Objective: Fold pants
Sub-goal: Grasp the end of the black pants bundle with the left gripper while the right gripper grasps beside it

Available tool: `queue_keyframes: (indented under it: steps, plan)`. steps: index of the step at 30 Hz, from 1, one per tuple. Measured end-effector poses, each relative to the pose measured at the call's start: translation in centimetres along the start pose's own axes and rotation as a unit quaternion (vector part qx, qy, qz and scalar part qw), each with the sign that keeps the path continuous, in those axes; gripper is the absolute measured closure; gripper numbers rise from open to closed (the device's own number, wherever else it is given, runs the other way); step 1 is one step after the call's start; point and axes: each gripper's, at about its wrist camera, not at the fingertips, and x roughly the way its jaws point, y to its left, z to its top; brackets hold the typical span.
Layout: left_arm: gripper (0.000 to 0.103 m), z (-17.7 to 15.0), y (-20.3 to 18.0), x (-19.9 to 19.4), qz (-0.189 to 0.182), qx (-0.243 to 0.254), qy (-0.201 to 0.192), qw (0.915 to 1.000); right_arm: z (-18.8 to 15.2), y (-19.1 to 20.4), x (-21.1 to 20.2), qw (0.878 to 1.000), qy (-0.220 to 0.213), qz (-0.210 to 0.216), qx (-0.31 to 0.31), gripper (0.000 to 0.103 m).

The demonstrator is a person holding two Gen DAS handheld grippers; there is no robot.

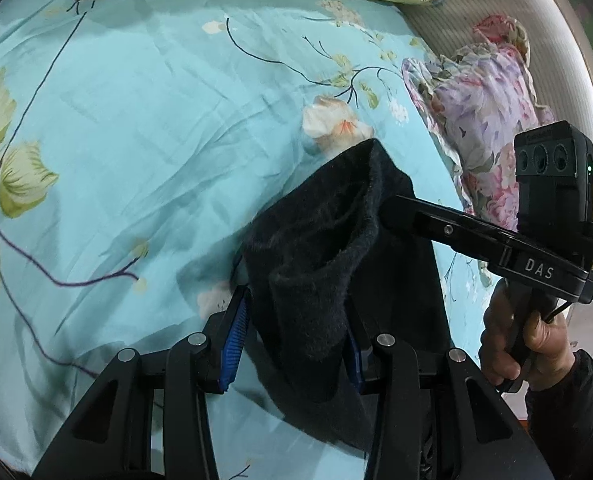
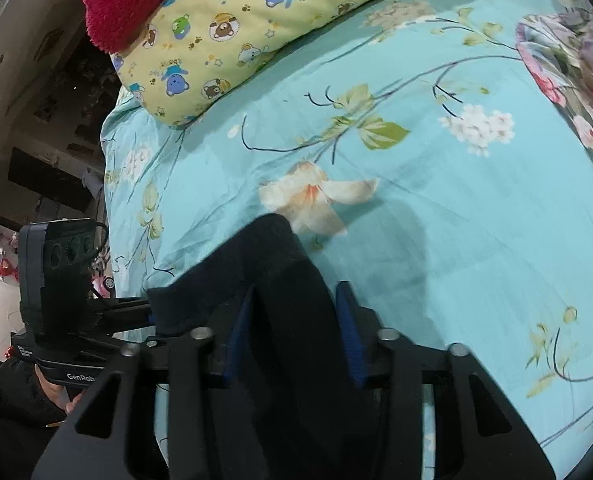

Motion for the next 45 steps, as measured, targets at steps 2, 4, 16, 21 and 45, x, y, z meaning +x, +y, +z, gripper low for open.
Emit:
queue_keyframes:
  steps: [2, 4, 16, 21, 45]
  plan:
    - [0.071, 0.0, -0.2, 0.0, 0.001, 0.005, -0.004, 1.0, 0.0, 0.2, -0.1, 1.0, -0.004, -0.003, -0.003, 0.076]
    - [0.079, -0.1, -0.4, -0.2, -0.002, 0.01, -0.007, 0.9999, -0.4, 0.5, -0.6, 1.0, -0.011, -0.005, -0.008, 0.082]
    - [0.084, -0.8, -4.9, -4.0, -0.026, 0.053, -0.038, 0.9975, -3.2, 1.4, -7.0, 0.996, -0.088, 0.002, 0.01, 0.092]
    - [0.084, -1.8, -7.6, -5.6, -0.04, 0.082, -0.045, 0.9949, -5.6, 1.3, -10.8, 0.991, -0.129, -0.004, 0.026, 0.095]
    - [0.084, -3.9, -8.6, -7.5, -0.074, 0.108, -0.038, 0.9907, -4.1, 0.9, -9.2, 0.996, -0.062, 0.064, -0.02, 0.029]
